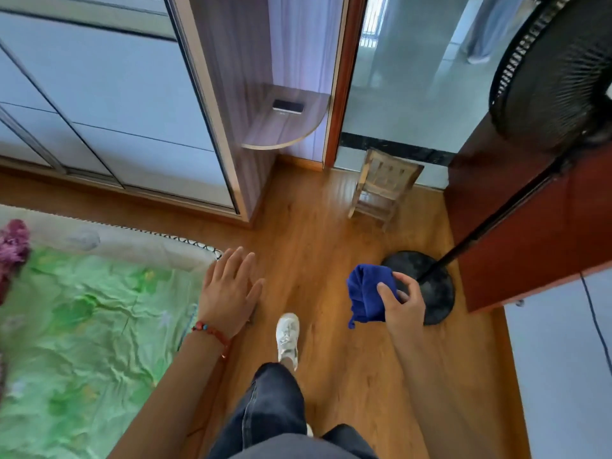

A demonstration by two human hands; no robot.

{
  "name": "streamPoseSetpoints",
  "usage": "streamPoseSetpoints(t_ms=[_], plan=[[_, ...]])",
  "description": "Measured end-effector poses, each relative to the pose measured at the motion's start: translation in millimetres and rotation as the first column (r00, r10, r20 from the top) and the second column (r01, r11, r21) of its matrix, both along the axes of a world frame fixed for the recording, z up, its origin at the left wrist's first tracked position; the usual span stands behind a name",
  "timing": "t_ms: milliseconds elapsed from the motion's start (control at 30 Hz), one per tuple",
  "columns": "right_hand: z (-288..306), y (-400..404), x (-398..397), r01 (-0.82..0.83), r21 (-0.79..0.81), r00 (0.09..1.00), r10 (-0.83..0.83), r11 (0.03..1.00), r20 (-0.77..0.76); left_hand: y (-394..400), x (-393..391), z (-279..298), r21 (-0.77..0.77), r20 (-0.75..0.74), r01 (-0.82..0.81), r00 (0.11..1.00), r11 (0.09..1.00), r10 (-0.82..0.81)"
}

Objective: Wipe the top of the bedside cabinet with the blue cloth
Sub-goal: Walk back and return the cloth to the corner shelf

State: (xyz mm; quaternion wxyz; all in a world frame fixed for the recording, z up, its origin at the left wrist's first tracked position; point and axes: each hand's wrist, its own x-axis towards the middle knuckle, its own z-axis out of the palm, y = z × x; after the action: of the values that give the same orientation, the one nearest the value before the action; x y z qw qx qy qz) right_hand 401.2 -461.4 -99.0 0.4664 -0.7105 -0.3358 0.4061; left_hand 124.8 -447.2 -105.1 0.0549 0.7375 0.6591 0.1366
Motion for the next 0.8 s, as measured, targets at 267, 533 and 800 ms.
streamPoseSetpoints(t_ms=[267,533,800], plan=[[-5,198,-10,-0.007,0.004,1.0,0.007,1.0,-0.014,192,-3,-5,-0.031,-0.005,-0.026,1.0,0.999,0.026],[5,361,-19,-0.091,0.016,0.996,0.091,0.996,0.01,331,-17,3,-0.054,-0.034,-0.109,0.994,0.993,0.107],[-5,497,-41,-0.288,0.032,0.957,0.288,0.957,-0.008,410,-22,-5,-0.051,-0.002,-0.317,0.948,0.947,0.317]])
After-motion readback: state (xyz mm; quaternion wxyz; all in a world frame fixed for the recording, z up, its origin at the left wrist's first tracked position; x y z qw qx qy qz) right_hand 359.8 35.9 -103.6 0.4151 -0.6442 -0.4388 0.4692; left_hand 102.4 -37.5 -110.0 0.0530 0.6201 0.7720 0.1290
